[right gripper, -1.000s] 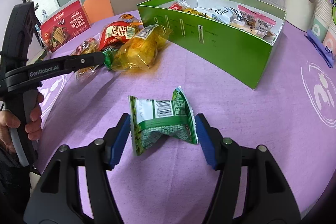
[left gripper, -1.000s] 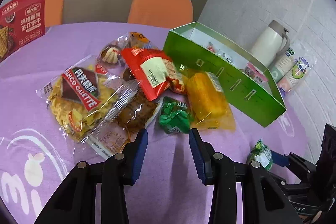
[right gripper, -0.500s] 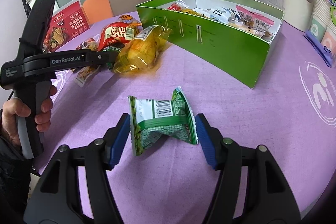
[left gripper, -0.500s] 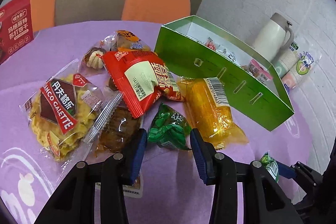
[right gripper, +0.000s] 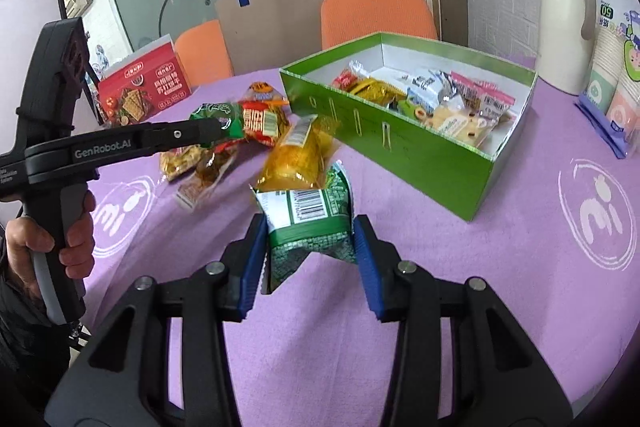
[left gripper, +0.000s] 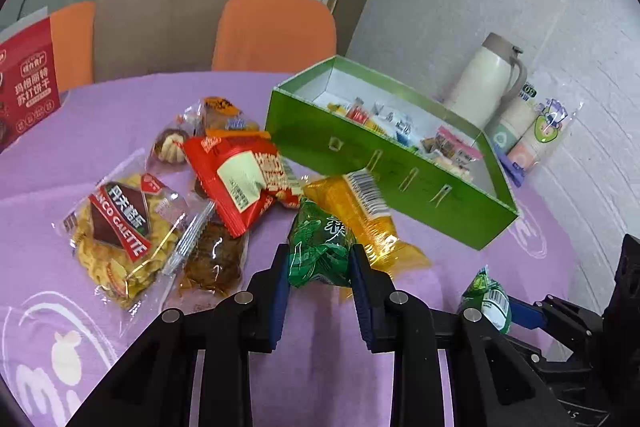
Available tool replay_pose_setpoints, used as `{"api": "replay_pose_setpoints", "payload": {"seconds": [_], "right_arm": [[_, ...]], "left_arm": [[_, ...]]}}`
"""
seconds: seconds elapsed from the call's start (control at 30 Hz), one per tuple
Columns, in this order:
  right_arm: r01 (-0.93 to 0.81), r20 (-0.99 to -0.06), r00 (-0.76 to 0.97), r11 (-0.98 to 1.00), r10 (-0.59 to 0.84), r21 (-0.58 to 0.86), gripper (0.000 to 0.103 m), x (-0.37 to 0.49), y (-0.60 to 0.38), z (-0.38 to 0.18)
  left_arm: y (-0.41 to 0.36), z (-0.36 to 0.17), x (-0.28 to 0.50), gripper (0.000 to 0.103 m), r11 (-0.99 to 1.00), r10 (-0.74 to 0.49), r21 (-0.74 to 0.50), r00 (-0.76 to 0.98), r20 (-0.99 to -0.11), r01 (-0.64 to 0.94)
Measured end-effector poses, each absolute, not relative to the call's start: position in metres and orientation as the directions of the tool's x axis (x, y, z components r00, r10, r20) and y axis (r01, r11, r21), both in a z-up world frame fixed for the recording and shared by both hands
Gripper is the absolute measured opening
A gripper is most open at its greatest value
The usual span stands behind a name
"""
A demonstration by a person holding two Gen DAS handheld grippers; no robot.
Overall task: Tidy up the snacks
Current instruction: 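Grasp the green wrapped candy with the left tool while the right tool holds the green bag, then lower the green bag and green candy into the box, open both tools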
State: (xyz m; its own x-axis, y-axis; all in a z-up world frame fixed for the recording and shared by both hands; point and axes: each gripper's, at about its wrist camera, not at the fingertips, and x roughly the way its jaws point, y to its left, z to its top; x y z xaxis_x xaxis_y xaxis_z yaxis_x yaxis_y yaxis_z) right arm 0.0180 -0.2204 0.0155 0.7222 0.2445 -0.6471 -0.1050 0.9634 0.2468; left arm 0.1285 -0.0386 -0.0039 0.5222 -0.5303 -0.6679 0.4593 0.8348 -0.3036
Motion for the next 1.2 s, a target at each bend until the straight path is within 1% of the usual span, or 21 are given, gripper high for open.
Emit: {"api": "replay_pose_setpoints", "payload": {"seconds": [0.23, 0.37, 0.57, 0.83, 0.93, 1.0, 1.07, 1.1, 1.13, 1.17, 1.2], "right_arm": [[-0.024, -0.571, 0.806, 0.973, 0.154, 0.229, 0.046, 0.037, -0.255, 0.052], [0.03, -0.562, 0.822, 0.977, 0.096, 0.211, 0.046, 0.052, -0.275, 0.057], [0.09, -0.584, 0.81, 0.975, 0.047, 0.204, 0.046, 0.071, -0.297, 0.043], [0.113, -0.619, 0.784, 0.97, 0.045, 0.214, 0.047, 0.096, -0.316, 0.022], [0.088, -0.626, 0.778, 0.976, 0.057, 0.197, 0.05, 0.106, -0.316, 0.016], [0.056, -0.64, 0.765, 0.984, 0.067, 0.17, 0.068, 0.111, -0.312, 0.01], [0.044, -0.639, 0.767, 0.989, 0.059, 0.144, 0.074, 0.11, -0.309, 0.006], [0.033, -0.628, 0.776, 0.99, 0.062, 0.138, 0.08, 0.107, -0.308, 0.006], [0.026, -0.622, 0.78, 0.99, 0.066, 0.138, 0.082, 0.104, -0.307, 0.006], [0.02, -0.616, 0.785, 0.99, 0.071, 0.14, 0.086, 0.102, -0.306, 0.007], [0.017, -0.614, 0.786, 0.99, 0.072, 0.139, 0.087, 0.102, -0.305, 0.007]], "left_arm": [[-0.058, 0.053, 0.125, 0.029, 0.778, -0.612, -0.322, 0.536, -0.582, 0.539], [-0.084, 0.072, 0.135, 0.029, 0.762, -0.623, -0.293, 0.533, -0.572, 0.577], [-0.125, 0.077, 0.161, 0.029, 0.753, -0.624, -0.289, 0.505, -0.596, 0.591], [-0.165, 0.05, 0.194, 0.029, 0.763, -0.594, -0.287, 0.455, -0.663, 0.579], [-0.174, 0.041, 0.202, 0.029, 0.766, -0.582, -0.277, 0.444, -0.681, 0.58], [-0.179, 0.036, 0.205, 0.03, 0.766, -0.577, -0.271, 0.437, -0.69, 0.583], [-0.184, 0.033, 0.206, 0.036, 0.77, -0.565, -0.253, 0.443, -0.696, 0.585], [-0.185, 0.032, 0.206, 0.051, 0.771, -0.564, -0.248, 0.449, -0.693, 0.586], [-0.184, 0.032, 0.204, 0.074, 0.775, -0.563, -0.243, 0.46, -0.687, 0.584], [-0.182, 0.032, 0.203, 0.084, 0.785, -0.555, -0.235, 0.481, -0.679, 0.573], [-0.18, 0.033, 0.201, 0.092, 0.795, -0.549, -0.228, 0.504, -0.667, 0.562]]}}
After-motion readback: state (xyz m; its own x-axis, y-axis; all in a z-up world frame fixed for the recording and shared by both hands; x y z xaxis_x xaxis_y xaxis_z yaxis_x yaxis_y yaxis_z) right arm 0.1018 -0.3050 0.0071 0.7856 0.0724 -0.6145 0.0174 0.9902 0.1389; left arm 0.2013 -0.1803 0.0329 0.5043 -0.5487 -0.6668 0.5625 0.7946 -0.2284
